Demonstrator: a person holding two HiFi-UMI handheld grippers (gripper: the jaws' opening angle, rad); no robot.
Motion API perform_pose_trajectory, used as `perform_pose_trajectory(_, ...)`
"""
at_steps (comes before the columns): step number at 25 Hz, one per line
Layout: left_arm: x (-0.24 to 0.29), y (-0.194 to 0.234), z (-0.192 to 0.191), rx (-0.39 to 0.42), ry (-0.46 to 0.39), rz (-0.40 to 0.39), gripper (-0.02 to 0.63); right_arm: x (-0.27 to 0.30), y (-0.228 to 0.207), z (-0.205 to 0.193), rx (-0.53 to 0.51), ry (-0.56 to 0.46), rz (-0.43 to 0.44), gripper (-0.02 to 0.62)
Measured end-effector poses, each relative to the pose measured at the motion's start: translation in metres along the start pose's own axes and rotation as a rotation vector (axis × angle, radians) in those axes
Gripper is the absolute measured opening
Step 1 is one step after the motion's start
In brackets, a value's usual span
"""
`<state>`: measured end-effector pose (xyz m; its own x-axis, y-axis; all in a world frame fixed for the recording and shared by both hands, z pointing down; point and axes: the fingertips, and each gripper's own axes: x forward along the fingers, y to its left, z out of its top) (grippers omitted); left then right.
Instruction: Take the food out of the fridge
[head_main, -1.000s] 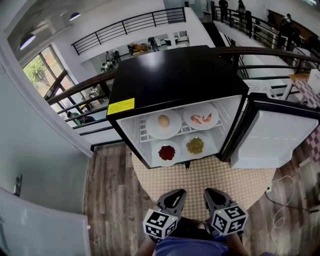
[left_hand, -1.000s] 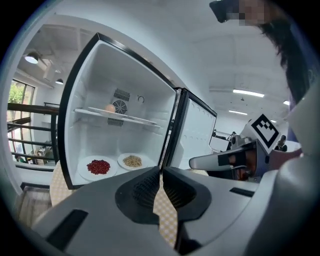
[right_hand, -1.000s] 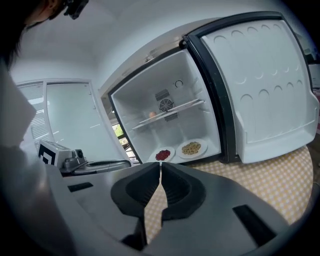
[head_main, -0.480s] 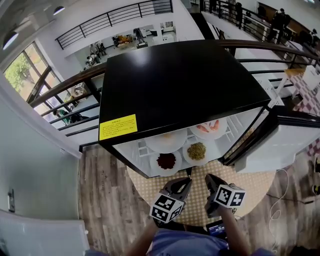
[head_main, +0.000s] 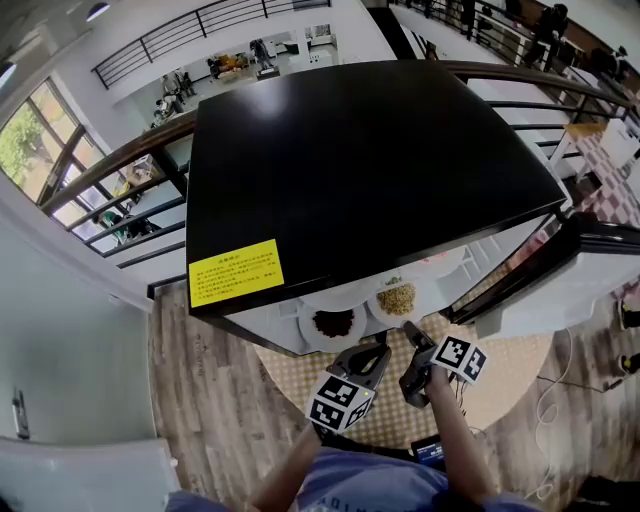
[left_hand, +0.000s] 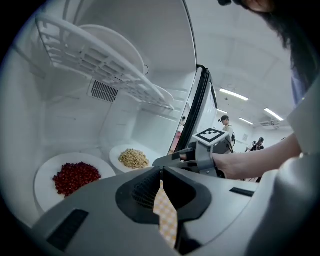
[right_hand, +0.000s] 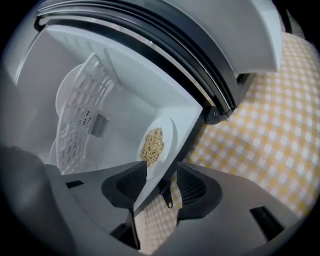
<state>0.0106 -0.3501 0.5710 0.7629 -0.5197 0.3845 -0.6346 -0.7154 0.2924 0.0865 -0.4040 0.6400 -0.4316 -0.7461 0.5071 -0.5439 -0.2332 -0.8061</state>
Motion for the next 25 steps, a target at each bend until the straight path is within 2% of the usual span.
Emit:
perform_pose_trajectory(6, -0.005, 0.003, -0.01, -0.019, 0.021, 0.001, 0.017, 0.017, -0.015, 0.005, 0.158, -0.035, -0.028, 0.186)
perform_pose_trajectory(10, -0.011, 0.004, -0.013, -0.026, 0.031, 0.007, 0.017, 0.022, -0.017, 0.006, 0.234, -0.043, -0.006, 0.183)
perform_pose_trajectory(16, -0.015, 0.006, -0.022, -0.036, 0.056, 0.022, 0.017, 0.022, -0.015, 0.006, 0.267, -0.06, 0.019, 0.128)
perform_pose_trajectory(19, -0.018, 0.005, -0.023, -0.061, 0.053, 0.035, 0.017, 0.015, -0.013, 0.005, 0.278, -0.061, 0.021, 0.058)
perform_pose_trajectory(25, -0.024, -0.001, -0.029, -0.099, 0.063, 0.047, 0.017, 0.0, -0.019, -0.008, 0.405, -0.046, 0.066, 0.043)
